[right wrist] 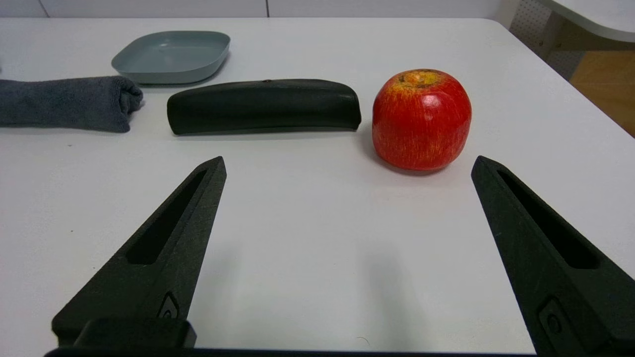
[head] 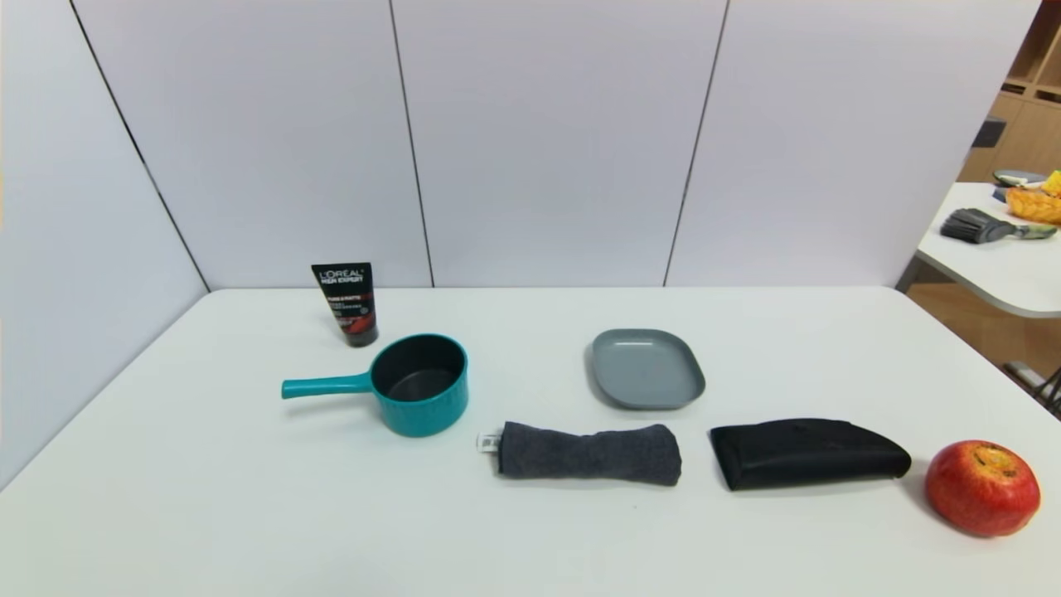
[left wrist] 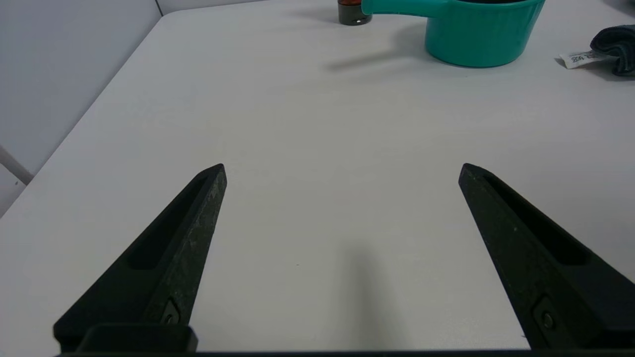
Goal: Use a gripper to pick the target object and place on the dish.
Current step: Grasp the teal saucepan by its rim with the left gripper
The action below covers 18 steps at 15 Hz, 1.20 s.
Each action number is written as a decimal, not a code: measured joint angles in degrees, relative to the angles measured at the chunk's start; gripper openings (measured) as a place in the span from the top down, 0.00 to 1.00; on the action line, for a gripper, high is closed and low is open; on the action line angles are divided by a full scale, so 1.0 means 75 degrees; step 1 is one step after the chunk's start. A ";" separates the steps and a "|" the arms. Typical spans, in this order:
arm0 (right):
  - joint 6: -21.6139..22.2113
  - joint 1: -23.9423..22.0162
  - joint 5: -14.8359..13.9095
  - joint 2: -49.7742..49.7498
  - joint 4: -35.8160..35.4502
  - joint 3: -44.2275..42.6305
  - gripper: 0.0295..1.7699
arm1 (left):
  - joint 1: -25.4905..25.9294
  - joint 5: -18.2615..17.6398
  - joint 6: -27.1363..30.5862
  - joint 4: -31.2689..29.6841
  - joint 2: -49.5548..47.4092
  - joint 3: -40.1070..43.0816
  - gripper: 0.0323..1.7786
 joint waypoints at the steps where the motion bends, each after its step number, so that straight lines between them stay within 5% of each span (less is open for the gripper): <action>1: 0.0005 0.0000 0.0000 0.0000 0.0000 0.0000 0.03 | 0.0000 0.0000 0.0000 0.0000 0.0000 0.0000 0.05; 18: 0.0003 0.0000 0.0000 0.0000 0.0000 0.0000 0.03 | 0.0000 -0.0013 0.0070 0.0015 0.0013 0.0000 0.05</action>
